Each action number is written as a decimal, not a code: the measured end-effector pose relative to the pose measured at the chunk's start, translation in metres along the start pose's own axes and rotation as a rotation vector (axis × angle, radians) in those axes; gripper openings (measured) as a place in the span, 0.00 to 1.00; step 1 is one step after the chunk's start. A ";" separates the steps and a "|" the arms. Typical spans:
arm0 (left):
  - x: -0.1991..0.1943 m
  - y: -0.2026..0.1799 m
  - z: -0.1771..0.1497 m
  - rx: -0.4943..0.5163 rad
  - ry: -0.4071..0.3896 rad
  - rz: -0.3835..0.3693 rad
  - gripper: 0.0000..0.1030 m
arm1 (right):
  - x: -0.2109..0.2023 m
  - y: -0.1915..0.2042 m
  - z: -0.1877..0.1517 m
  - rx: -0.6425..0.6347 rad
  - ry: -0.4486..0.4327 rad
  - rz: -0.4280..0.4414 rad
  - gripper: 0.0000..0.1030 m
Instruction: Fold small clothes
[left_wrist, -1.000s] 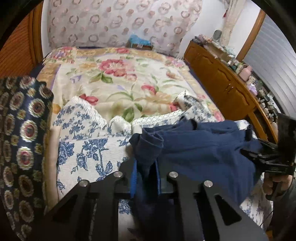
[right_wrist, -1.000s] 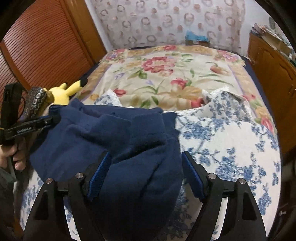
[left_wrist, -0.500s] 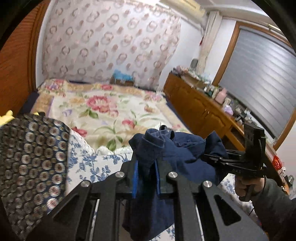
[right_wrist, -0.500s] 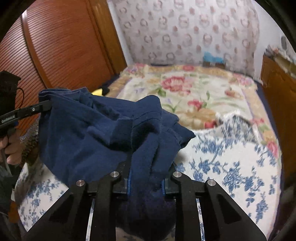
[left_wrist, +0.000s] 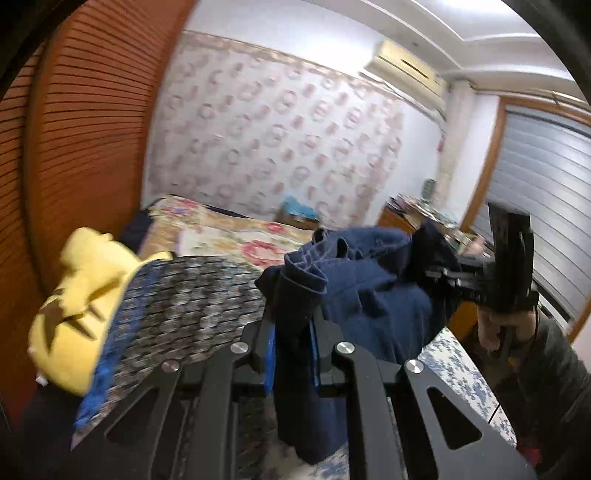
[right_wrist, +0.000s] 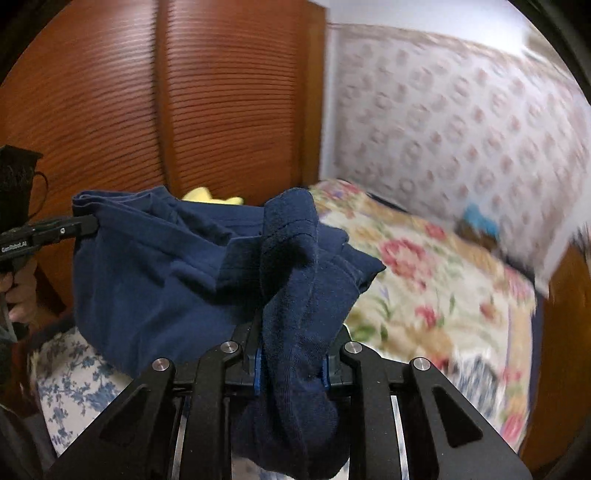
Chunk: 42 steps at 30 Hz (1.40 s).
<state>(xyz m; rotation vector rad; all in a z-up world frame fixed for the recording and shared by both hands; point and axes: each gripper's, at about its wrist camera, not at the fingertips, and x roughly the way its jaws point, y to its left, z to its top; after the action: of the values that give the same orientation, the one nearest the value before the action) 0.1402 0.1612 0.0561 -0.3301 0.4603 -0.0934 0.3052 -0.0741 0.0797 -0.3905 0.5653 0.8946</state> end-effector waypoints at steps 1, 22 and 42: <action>-0.007 0.009 -0.004 -0.010 -0.009 0.024 0.11 | 0.004 0.008 0.010 -0.028 0.001 0.006 0.19; -0.003 0.117 -0.108 -0.228 0.131 0.286 0.14 | 0.183 0.126 0.114 -0.199 0.088 0.054 0.58; -0.026 0.059 -0.072 0.027 0.071 0.314 0.56 | 0.197 0.121 0.040 0.025 0.072 0.111 0.57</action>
<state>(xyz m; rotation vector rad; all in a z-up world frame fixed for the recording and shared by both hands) 0.0853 0.1999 -0.0135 -0.2250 0.5756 0.1942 0.3166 0.1384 -0.0192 -0.3732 0.6690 0.9821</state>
